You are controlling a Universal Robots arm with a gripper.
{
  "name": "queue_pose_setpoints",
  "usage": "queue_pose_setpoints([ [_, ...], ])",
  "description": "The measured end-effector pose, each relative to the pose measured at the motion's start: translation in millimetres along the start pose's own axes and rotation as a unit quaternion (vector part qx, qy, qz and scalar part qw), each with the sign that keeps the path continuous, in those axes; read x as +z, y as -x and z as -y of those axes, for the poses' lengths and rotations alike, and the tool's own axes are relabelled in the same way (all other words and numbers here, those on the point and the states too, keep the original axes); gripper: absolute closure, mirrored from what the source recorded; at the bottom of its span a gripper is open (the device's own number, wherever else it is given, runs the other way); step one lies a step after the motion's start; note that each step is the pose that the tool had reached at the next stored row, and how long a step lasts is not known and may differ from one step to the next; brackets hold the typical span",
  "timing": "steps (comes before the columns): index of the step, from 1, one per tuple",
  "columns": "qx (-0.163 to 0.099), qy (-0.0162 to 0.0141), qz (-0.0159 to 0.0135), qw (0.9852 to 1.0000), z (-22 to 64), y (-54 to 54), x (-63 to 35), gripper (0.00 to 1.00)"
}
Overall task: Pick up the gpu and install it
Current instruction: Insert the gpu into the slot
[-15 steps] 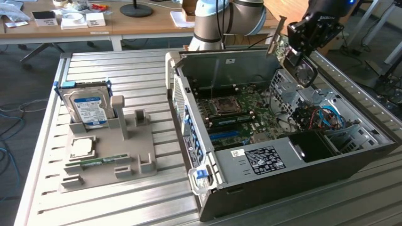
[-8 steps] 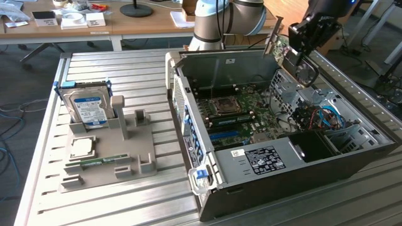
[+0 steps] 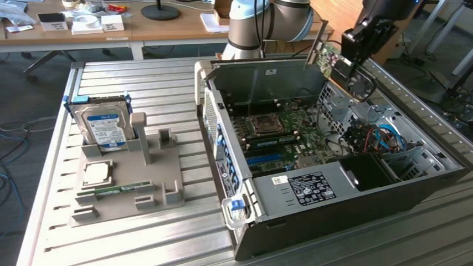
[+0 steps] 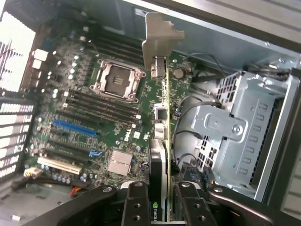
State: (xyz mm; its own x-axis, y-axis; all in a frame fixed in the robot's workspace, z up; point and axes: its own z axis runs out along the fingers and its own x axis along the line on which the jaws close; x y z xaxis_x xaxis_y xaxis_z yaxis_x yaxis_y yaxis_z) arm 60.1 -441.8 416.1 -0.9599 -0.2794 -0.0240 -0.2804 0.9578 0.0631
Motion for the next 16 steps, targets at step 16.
queue_pose_setpoints([
  [16,-0.125,0.0029,-0.0079,0.9922,0.0,0.0,0.0,0.73],
])
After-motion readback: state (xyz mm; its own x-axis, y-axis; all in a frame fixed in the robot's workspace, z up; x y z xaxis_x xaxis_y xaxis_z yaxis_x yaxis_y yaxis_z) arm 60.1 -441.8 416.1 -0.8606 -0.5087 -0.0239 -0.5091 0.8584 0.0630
